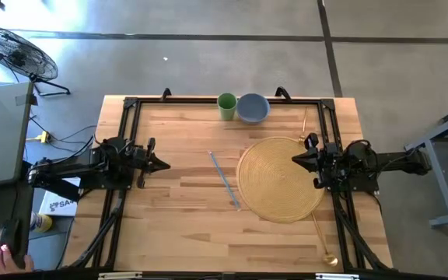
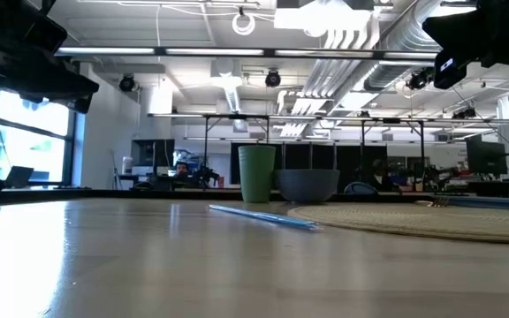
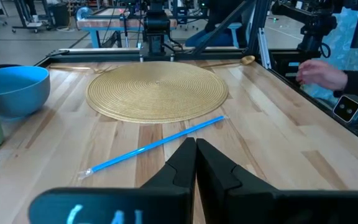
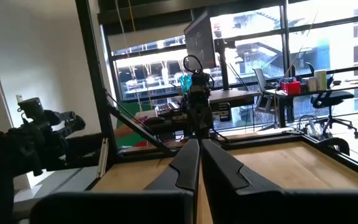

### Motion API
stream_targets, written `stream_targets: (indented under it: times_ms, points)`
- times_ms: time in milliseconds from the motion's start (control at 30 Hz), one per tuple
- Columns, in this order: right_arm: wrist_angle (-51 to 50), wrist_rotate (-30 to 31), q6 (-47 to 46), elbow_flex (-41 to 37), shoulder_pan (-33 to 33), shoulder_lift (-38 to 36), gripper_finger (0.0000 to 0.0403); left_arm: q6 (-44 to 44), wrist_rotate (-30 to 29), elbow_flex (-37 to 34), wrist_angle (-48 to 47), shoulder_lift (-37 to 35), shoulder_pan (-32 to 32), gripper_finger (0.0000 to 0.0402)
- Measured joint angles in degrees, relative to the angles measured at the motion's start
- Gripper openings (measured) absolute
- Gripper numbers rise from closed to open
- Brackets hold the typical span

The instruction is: Pick & Place Utensil

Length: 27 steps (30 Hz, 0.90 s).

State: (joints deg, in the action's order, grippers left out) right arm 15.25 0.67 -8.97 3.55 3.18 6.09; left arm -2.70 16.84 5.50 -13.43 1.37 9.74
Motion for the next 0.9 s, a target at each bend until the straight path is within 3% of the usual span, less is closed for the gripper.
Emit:
stream_targets:
  times_ms: [900]
  points:
    - [0.00, -0.02, -1.29, 0.00, 0.00, 0.00, 0.0012, 0.02, 0.15, -0.01, 0.02, 0.00, 0.00, 0.0010]
